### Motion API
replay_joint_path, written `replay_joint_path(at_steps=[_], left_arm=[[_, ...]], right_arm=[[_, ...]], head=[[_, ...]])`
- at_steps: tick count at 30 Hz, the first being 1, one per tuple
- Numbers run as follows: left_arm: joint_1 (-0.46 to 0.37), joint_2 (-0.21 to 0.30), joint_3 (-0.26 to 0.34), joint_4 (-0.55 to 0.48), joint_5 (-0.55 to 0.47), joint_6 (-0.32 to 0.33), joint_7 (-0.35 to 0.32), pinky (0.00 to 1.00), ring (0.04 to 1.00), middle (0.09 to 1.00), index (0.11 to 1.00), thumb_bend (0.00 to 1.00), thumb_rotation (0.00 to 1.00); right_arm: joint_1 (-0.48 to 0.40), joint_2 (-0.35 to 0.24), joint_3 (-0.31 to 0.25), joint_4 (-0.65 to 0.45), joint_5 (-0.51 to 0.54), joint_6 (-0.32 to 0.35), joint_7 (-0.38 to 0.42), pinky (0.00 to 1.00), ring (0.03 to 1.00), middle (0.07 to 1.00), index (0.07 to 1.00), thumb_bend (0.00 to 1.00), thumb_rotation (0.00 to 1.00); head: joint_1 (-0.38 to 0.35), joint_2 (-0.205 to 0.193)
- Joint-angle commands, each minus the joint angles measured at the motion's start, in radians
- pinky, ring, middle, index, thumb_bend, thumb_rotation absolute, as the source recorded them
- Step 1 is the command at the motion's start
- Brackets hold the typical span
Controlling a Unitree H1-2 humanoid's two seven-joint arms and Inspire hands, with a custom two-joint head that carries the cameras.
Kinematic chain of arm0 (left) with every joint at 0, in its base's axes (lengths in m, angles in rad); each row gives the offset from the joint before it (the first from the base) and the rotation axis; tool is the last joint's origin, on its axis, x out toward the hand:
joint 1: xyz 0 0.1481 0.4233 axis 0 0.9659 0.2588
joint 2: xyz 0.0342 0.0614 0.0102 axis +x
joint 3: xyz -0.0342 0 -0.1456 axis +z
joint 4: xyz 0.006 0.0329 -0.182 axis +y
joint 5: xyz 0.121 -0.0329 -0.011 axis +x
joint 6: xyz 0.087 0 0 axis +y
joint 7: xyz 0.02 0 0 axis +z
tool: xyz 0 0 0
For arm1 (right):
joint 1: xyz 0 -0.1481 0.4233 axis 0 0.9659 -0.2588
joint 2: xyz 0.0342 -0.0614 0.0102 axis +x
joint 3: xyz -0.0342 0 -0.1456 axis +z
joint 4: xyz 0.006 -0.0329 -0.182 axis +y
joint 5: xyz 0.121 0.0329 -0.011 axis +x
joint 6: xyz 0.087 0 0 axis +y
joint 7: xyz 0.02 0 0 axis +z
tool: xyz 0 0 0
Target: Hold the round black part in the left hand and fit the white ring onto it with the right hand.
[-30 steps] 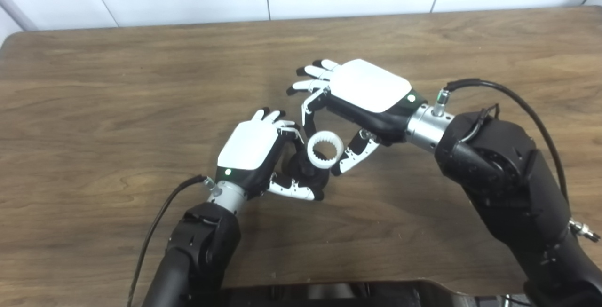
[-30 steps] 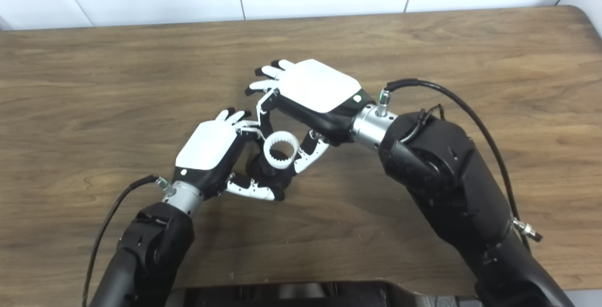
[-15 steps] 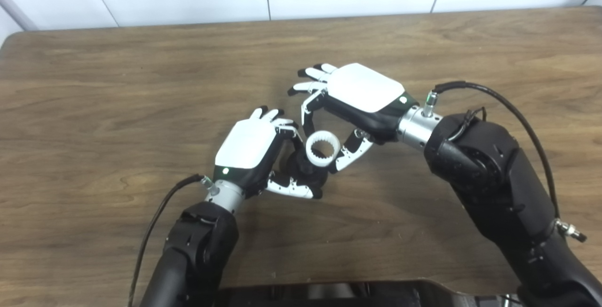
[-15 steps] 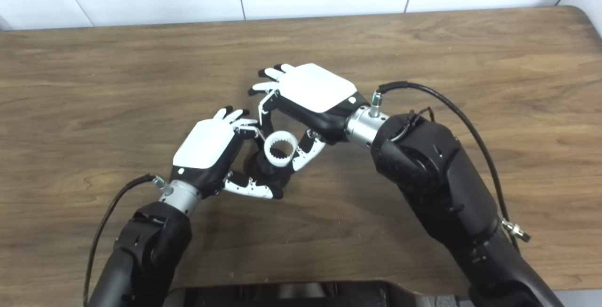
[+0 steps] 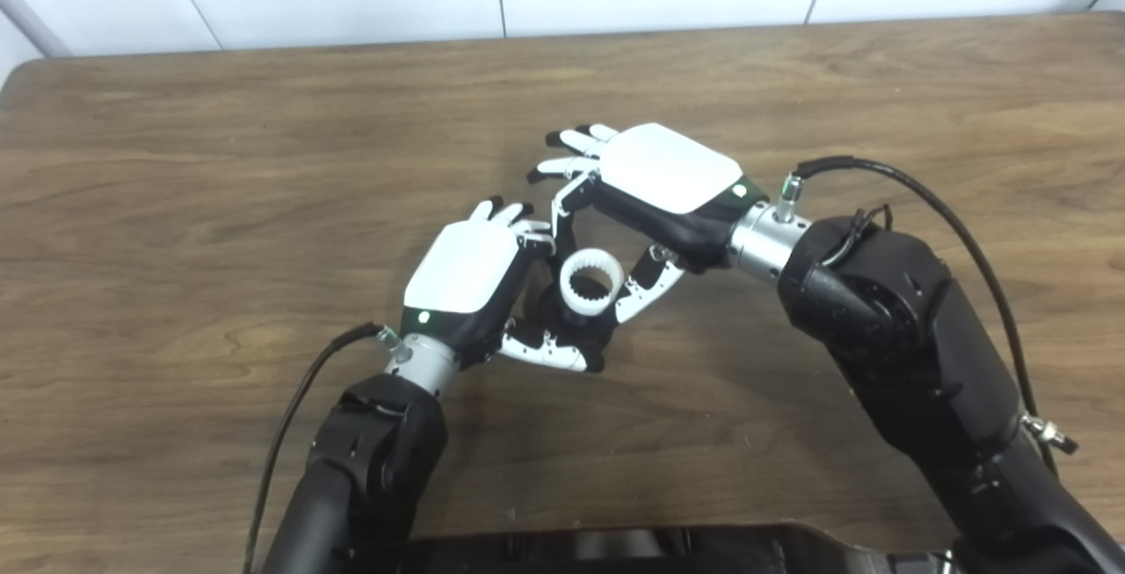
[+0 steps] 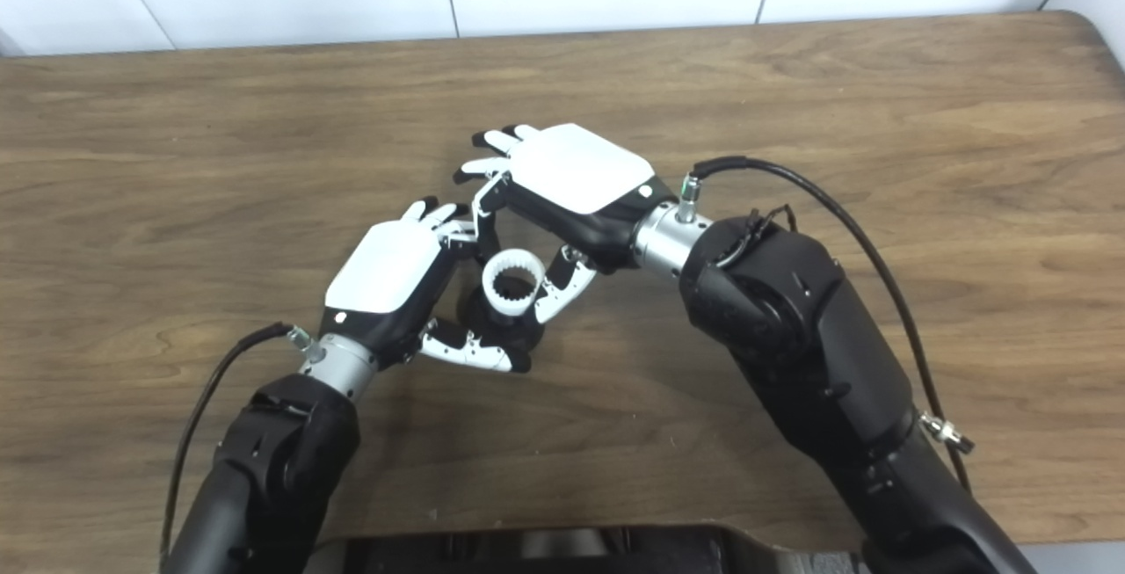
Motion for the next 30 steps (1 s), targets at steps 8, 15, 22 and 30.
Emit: replay_joint_path(at_steps=[8,15,22,30], left_arm=[[-0.032,-0.009,-0.002,0.001,0.003,-0.01,0.032,1.0,0.937,0.812,0.487,0.52,0.06],[-0.029,-0.005,-0.008,0.025,0.007,-0.017,0.052,1.0,0.929,0.806,0.487,0.52,0.06],[-0.024,-0.001,-0.015,0.046,0.003,-0.022,0.085,1.0,0.921,0.801,0.487,0.52,0.05],[-0.021,0.004,-0.022,0.054,0.003,-0.018,0.094,1.0,0.924,0.805,0.487,0.52,0.05]], right_arm=[[-0.018,0.007,-0.001,-0.027,0.002,-0.009,-0.004,1.0,0.986,0.889,0.486,0.52,0.14],[-0.014,0.002,-0.001,-0.04,0.003,-0.002,0.016,1.0,0.994,0.893,0.487,0.52,0.14],[-0.009,0.0,-0.002,-0.04,0.0,0.0,0.024,1.0,0.993,0.89,0.487,0.52,0.14],[-0.002,0.002,-0.001,-0.032,-0.004,0.0,0.027,1.0,0.999,0.891,0.487,0.52,0.14]], head=[[0.0,0.003],[-0.003,0.006],[-0.004,0.008],[-0.006,0.011]])
